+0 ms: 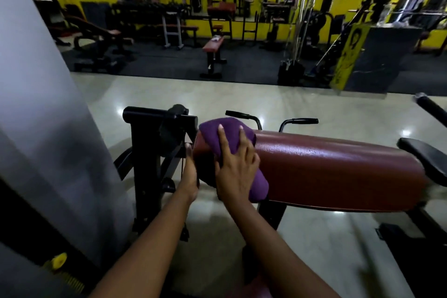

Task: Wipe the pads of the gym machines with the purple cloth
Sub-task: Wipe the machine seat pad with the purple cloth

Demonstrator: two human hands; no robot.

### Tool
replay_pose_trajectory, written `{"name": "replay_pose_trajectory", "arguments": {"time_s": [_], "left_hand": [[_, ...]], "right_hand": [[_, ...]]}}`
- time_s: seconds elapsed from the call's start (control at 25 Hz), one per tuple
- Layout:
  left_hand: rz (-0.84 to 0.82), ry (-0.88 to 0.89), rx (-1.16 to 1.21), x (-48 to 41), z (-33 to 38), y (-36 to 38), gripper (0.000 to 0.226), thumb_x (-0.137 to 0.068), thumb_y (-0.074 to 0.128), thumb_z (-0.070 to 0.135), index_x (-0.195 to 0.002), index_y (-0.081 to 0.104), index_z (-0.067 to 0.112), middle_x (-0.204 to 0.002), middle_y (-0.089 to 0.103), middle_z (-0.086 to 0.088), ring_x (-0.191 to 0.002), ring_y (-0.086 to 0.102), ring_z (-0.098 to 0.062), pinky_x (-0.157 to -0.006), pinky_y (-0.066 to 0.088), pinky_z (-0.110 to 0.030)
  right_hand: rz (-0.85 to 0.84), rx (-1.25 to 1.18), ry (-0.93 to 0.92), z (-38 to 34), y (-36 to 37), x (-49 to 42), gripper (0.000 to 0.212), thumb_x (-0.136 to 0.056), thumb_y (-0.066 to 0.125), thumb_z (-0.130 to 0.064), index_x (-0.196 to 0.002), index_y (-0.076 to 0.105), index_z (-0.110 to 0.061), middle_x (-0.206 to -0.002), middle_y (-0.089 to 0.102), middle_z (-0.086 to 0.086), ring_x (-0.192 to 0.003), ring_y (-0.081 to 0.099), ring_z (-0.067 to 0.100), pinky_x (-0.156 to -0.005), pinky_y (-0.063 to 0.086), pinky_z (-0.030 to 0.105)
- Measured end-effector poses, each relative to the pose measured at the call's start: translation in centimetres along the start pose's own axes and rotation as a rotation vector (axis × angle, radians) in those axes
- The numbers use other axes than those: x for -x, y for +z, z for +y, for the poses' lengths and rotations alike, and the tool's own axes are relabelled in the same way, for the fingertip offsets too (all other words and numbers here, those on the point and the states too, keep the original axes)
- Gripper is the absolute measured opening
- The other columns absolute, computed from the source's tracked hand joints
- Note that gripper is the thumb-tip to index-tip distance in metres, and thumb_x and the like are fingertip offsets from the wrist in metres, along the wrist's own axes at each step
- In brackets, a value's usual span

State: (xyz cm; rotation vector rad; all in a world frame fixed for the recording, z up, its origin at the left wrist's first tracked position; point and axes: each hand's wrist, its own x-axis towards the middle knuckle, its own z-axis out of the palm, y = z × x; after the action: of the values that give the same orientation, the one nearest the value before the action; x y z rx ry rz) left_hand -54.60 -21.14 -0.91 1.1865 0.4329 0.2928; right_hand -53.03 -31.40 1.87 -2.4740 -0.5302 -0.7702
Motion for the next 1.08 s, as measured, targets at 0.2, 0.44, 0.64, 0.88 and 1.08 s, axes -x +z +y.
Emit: {"name": "replay_pose_trajectory", "arguments": {"time_s": [0.2, 0.44, 0.64, 0.88, 1.08], "left_hand": [[-0.007, 0.015, 0.094, -0.6, -1.0, 0.0, 0.047, -0.095, 0.017, 0.056, -0.126, 0.047, 0.037, -0.108, 0.061, 0.016, -0.096, 0.059, 0.001, -0.077, 0.046, -0.021], [-0.038, 0.04, 0.016, -1.6, -1.9, -1.0, 0.076, -0.073, 0.041, 0.081, -0.134, 0.046, 0.036, -0.141, 0.049, 0.005, -0.129, 0.046, -0.01, -0.111, 0.034, -0.04], [-0.021, 0.034, -0.026, -0.6, -1.2, -0.9, 0.093, -0.062, 0.057, 0.076, -0.143, 0.028, 0.039, -0.15, 0.036, 0.005, -0.135, 0.039, -0.014, -0.114, 0.031, -0.046], [0.168, 0.325, -0.52, 6.6, -3.0, 2.8, 0.065, -0.09, 0.053, 0.04, -0.146, 0.022, 0.026, -0.156, 0.017, 0.004, -0.14, 0.02, -0.008, -0.112, 0.022, -0.017], [-0.08, 0.766, -0.947, 4.6, -5.0, 7.6, 0.06, -0.09, 0.035, 0.044, -0.145, 0.021, 0.027, -0.153, 0.017, 0.009, -0.144, 0.007, -0.004, -0.12, 0.008, -0.029]], "right_hand": [[-0.054, 0.282, -0.226, -0.1, 6.8, -0.1, 0.071, -0.08, 0.037, -0.057, -0.145, 0.021, -0.035, -0.152, 0.021, 0.005, -0.14, 0.018, 0.027, -0.109, 0.007, 0.059], [0.162, 0.311, -0.194, 5.5, 5.3, -0.2, 0.07, -0.074, 0.04, -0.052, -0.14, 0.031, -0.034, -0.147, 0.027, 0.002, -0.135, 0.026, 0.026, -0.109, 0.006, 0.055], [0.135, 0.243, -0.012, 1.7, 6.2, 0.0, 0.069, -0.073, 0.039, -0.051, -0.14, 0.028, -0.035, -0.147, 0.027, 0.003, -0.136, 0.024, 0.027, -0.109, 0.0, 0.058], [0.138, 0.274, -0.147, 6.4, 4.4, -0.2, 0.069, -0.075, 0.04, -0.055, -0.14, 0.03, -0.034, -0.147, 0.029, -0.001, -0.136, 0.026, 0.022, -0.111, 0.003, 0.053], [0.18, 0.26, -0.024, 14.5, 0.5, -0.6, 0.063, -0.078, 0.04, -0.054, -0.136, 0.038, -0.031, -0.142, 0.046, 0.003, -0.134, 0.03, 0.022, -0.111, 0.007, 0.051]]}}
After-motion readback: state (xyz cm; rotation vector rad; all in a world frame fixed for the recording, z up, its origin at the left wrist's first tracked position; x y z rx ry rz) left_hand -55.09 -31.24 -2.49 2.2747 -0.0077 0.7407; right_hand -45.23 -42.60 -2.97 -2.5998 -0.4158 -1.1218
